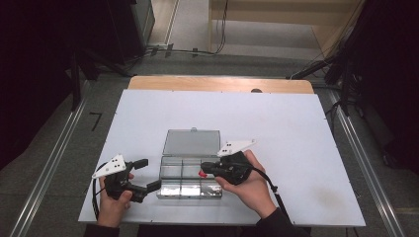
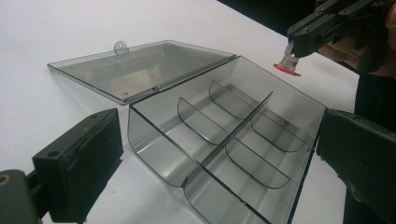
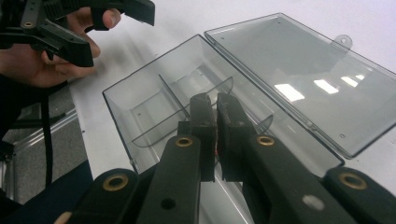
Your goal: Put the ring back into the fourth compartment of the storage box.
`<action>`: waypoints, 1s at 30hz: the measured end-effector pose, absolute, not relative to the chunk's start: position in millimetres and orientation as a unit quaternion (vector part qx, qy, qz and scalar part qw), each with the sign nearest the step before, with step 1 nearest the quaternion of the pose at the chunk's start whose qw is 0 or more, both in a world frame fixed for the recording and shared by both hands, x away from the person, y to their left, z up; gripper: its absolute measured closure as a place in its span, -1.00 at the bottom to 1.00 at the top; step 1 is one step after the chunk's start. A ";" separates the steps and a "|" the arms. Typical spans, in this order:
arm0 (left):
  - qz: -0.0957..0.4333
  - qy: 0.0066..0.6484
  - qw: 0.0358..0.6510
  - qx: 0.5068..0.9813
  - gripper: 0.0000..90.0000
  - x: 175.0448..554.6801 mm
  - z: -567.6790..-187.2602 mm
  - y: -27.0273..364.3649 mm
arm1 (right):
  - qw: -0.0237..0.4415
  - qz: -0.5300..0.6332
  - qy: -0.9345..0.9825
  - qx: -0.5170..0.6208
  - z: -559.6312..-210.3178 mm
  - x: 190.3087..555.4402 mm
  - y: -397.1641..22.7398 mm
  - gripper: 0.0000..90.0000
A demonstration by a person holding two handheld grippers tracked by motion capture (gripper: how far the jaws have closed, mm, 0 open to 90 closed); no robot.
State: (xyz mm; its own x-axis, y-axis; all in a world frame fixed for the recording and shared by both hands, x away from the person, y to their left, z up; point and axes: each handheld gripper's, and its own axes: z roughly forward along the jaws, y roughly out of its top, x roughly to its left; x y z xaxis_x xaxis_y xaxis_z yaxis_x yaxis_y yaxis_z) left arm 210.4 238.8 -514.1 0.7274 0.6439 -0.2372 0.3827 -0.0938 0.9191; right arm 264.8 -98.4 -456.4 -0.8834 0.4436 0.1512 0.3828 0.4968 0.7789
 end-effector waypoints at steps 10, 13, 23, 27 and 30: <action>0.109 0.343 0.578 0.732 -1.00 210.3 -513.9 239.3 | 0.030 0.439 0.868 0.231 -457.3 262.6 -88.5 0.88; 0.110 0.344 0.577 0.733 -1.00 210.3 -514.0 239.2 | 0.030 0.438 0.868 0.230 -458.3 262.5 -86.4 0.88; 0.109 0.343 0.577 0.733 -1.00 210.4 -514.0 238.8 | 0.026 0.435 0.872 0.222 -458.6 260.2 -78.4 0.88; 0.108 0.343 0.577 0.733 -1.00 210.5 -514.2 239.0 | 0.025 0.434 0.873 0.220 -459.1 259.5 -75.1 0.88; 0.109 0.344 0.576 0.733 -1.00 210.5 -514.0 239.1 | 0.024 0.434 0.874 0.216 -459.3 259.0 -72.7 0.88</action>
